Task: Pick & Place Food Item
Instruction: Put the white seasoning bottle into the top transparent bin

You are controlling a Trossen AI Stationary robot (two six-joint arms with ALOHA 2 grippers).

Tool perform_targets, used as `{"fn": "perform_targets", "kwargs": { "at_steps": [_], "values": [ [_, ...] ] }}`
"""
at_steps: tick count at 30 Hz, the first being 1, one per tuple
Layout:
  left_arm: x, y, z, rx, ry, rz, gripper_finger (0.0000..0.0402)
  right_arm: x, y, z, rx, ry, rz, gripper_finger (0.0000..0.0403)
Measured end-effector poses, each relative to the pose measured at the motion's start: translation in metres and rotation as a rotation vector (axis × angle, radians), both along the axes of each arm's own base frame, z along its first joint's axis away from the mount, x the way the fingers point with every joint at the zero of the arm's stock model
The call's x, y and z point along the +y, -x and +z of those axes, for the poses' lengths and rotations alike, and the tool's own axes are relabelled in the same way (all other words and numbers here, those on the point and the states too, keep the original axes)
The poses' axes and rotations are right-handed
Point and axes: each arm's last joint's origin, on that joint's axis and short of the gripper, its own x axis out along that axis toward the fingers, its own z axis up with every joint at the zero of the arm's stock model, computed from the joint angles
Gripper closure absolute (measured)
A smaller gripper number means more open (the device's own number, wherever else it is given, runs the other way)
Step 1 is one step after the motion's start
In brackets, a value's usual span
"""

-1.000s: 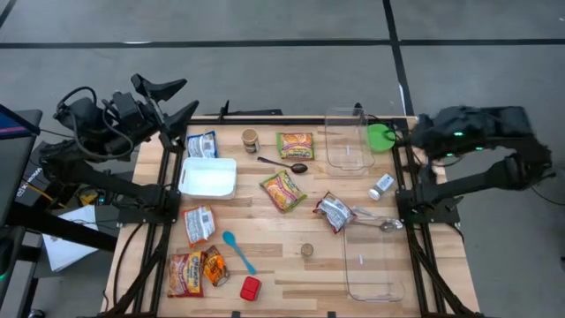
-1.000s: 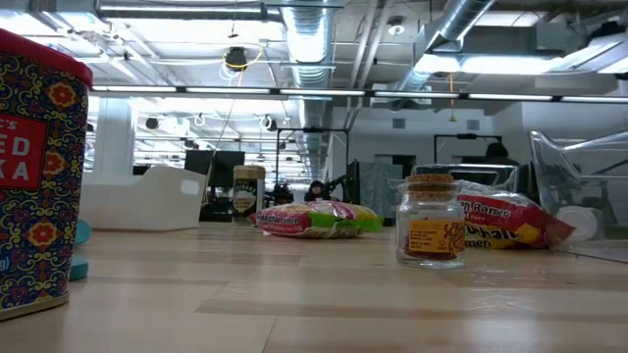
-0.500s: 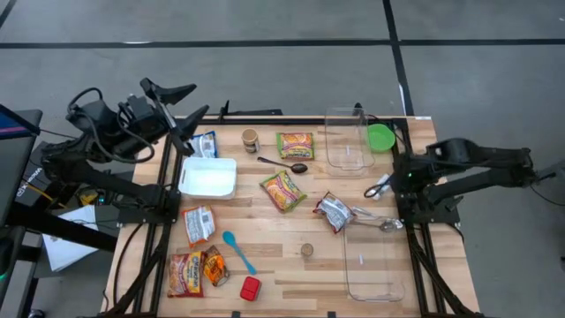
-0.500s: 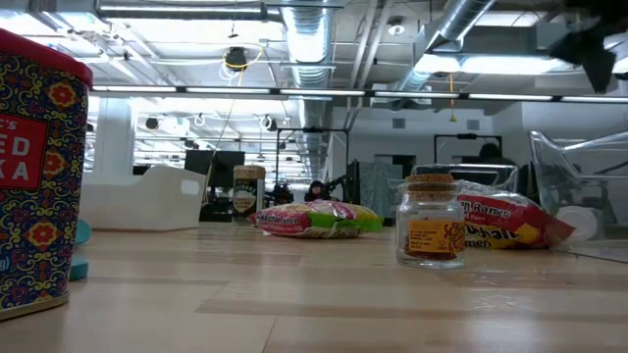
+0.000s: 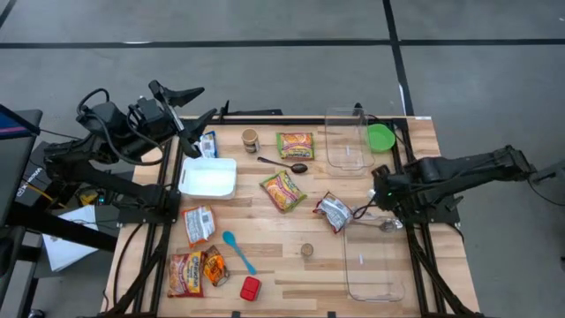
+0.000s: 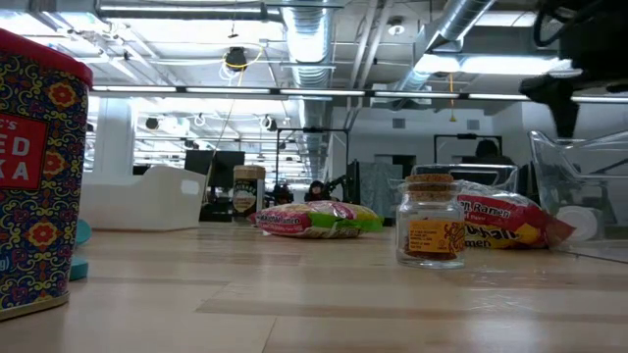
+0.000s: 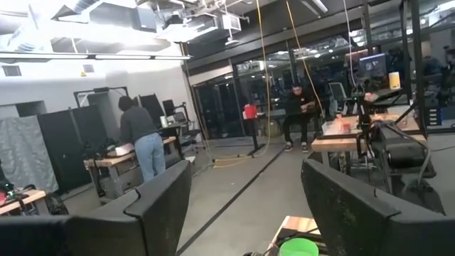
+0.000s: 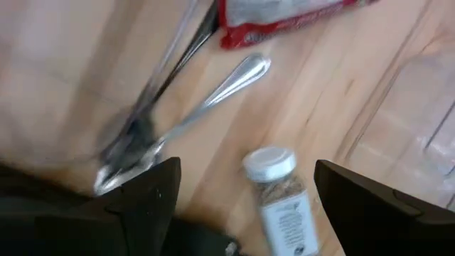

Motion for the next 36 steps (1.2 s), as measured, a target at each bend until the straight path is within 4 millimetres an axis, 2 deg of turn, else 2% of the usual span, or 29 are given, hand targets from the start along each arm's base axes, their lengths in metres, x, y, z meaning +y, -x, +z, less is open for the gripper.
{"fn": "perform_targets", "kwargs": {
  "at_steps": [9,18,30,36],
  "values": [
    [-0.001,-0.009,-0.003,0.022,-0.001,0.0,0.0142,-0.001,-0.007,-0.027,0.044,0.076,0.012,0.0086],
    [-0.001,-0.015,-0.005,0.033,-0.001,-0.001,0.0142,-0.006,-0.008,-0.029,0.038,0.093,0.004,0.0086],
    [-0.001,-0.017,-0.006,0.027,0.017,-0.008,0.0142,-0.017,-0.017,-0.035,0.1,0.064,0.194,0.0086],
    [-0.001,-0.017,-0.006,0.033,0.017,-0.006,0.0142,-0.019,-0.027,-0.045,0.156,0.035,0.211,0.0086]
  ]
}}
